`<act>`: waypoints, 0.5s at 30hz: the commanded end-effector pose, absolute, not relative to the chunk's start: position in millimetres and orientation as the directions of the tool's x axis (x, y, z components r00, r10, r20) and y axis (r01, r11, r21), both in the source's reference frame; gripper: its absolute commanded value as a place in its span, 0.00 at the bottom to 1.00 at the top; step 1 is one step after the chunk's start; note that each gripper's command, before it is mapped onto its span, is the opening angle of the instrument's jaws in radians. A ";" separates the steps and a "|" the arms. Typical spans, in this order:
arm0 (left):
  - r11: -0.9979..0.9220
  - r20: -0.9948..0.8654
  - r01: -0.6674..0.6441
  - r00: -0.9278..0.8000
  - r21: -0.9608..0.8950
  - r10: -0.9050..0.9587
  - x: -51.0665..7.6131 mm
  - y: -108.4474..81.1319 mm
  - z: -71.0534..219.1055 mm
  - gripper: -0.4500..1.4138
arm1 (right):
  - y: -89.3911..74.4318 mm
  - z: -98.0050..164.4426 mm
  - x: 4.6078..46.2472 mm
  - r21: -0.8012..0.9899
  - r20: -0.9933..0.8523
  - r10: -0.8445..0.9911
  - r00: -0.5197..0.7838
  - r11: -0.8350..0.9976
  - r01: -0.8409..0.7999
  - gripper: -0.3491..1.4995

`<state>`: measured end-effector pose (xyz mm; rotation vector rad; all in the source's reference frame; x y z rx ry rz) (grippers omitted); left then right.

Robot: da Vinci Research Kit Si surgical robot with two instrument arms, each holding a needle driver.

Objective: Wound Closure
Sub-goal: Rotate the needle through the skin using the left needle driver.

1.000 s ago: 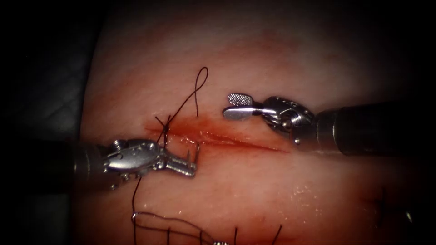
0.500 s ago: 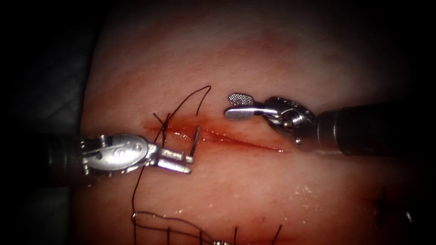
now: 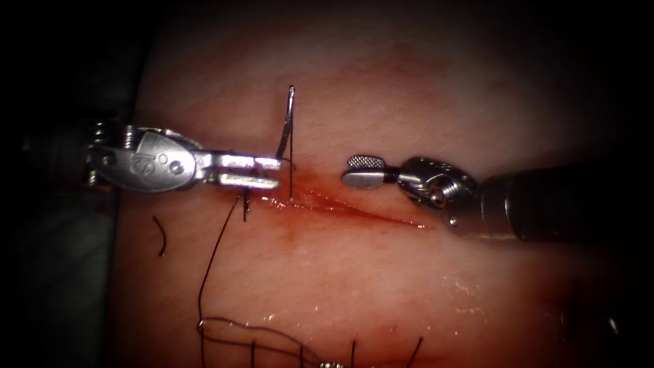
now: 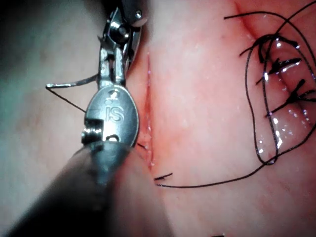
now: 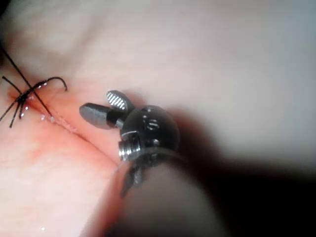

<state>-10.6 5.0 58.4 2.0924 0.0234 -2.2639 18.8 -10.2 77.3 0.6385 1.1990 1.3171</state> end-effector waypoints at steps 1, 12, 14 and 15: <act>-0.998 -0.996 0.049 -0.077 0.047 -0.051 -11.1 5.9 58.7 0.00 | -10.4 77.9 19.4 0.901 -0.292 0.942 -0.165 0.213 -0.378 0.25; -0.992 -0.989 0.005 -0.082 0.125 -0.125 -11.8 7.9 57.6 0.00 | -10.5 77.9 19.4 0.899 -0.292 0.941 -0.168 0.211 -0.383 0.25; -0.991 -0.988 0.001 -0.084 0.133 -0.133 -11.9 7.2 57.9 0.00 | -10.5 77.8 19.4 0.899 -0.292 0.941 -0.168 0.211 -0.383 0.25; -0.990 -0.987 -0.001 -0.085 0.138 -0.138 -11.9 6.8 58.2 0.00 | -10.6 77.8 19.4 0.899 -0.292 0.941 -0.168 0.211 -0.383 0.25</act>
